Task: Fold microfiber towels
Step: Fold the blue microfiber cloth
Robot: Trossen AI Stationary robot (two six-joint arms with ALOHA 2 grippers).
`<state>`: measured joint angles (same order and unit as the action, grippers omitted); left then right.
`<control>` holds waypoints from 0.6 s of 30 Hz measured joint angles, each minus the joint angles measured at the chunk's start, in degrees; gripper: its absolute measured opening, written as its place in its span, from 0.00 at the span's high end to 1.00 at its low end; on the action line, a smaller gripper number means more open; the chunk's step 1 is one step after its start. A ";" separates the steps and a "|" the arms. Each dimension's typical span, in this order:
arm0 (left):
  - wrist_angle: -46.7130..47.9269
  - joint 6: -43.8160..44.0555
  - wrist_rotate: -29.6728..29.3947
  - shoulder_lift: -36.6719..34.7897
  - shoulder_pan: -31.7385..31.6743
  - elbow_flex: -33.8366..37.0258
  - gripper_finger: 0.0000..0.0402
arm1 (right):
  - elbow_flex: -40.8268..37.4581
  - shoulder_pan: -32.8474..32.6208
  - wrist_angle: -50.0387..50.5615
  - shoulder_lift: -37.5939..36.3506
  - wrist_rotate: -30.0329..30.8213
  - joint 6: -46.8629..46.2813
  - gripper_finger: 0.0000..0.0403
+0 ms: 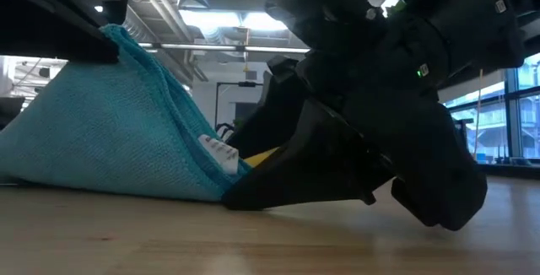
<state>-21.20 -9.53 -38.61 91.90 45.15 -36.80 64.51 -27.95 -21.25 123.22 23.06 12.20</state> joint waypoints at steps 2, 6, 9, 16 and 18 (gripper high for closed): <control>-0.16 0.00 -0.99 0.00 0.02 0.00 1.00 | 0.00 0.01 0.05 0.00 -0.02 0.07 0.31; -0.53 0.08 -2.62 0.00 0.02 0.00 1.00 | -0.02 -0.01 0.21 0.06 0.40 0.01 0.41; -0.84 0.18 -2.71 0.00 0.00 0.00 1.00 | -0.02 -0.17 0.76 0.15 1.71 0.07 0.53; -0.84 0.05 -2.84 0.00 0.00 0.00 1.00 | -0.04 -0.06 1.46 0.11 2.43 -0.23 0.92; -0.82 -0.27 -3.67 0.00 0.00 -0.02 1.00 | -0.07 -0.09 1.61 -0.05 3.85 -0.16 0.97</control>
<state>-22.03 -9.80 -42.28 91.90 45.15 -36.82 64.45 -28.04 -19.64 123.17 26.91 12.04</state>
